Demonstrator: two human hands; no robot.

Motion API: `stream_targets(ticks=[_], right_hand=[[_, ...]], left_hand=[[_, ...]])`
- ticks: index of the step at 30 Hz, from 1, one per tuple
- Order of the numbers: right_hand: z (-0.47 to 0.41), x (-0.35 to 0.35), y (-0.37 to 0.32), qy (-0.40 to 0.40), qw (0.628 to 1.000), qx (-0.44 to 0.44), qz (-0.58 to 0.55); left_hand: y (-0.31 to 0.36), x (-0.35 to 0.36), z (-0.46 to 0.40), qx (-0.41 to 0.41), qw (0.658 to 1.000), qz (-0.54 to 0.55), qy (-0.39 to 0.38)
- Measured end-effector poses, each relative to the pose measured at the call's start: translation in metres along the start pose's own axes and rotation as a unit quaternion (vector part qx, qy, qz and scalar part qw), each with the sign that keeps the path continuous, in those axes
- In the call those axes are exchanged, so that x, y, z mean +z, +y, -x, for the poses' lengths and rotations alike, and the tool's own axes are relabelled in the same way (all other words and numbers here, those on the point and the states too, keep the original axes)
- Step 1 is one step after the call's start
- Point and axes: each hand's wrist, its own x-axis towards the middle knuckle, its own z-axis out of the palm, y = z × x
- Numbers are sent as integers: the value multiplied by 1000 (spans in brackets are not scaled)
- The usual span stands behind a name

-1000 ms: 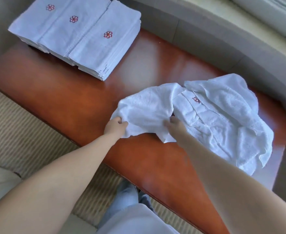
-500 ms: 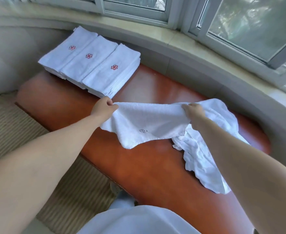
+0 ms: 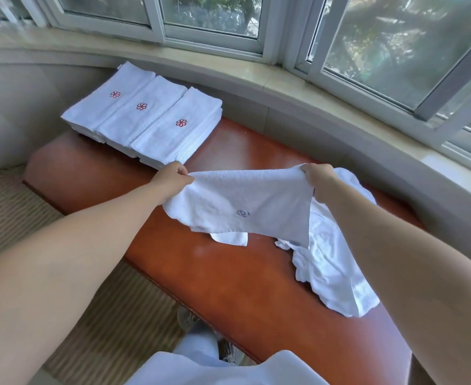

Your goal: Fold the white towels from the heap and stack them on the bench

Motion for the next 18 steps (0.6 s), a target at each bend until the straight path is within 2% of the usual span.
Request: stream_targets(ticks=[3,6,8,11,13,15,16,18], right_hand=[[1,-6,-10,-27,999,18,-18],[6,-10,-6,-8,999,23,-21],[14,-6,-6,26,999,-36,15],[37,18,-14,32,976,-203,77],[59,48,-13,-37,945,-298,128],[82,86,1,-178,903,-331,208],[93,103,14,-254,882,-304,255],[108,127,47,-387,850,-178,310]], left_hand=[[11,-3,0,-9,1000,-15,-19],[21,1,8,-58,993,-46,-89],[29,9,18,-76,988,-11,-131],[50,23,28,-78,971,140,-177],[65,32,34,-102,945,229,-209],[69,43,35,-127,932,245,-233],[63,49,34,-132,939,216,-235],[37,61,34,-149,960,123,-203]])
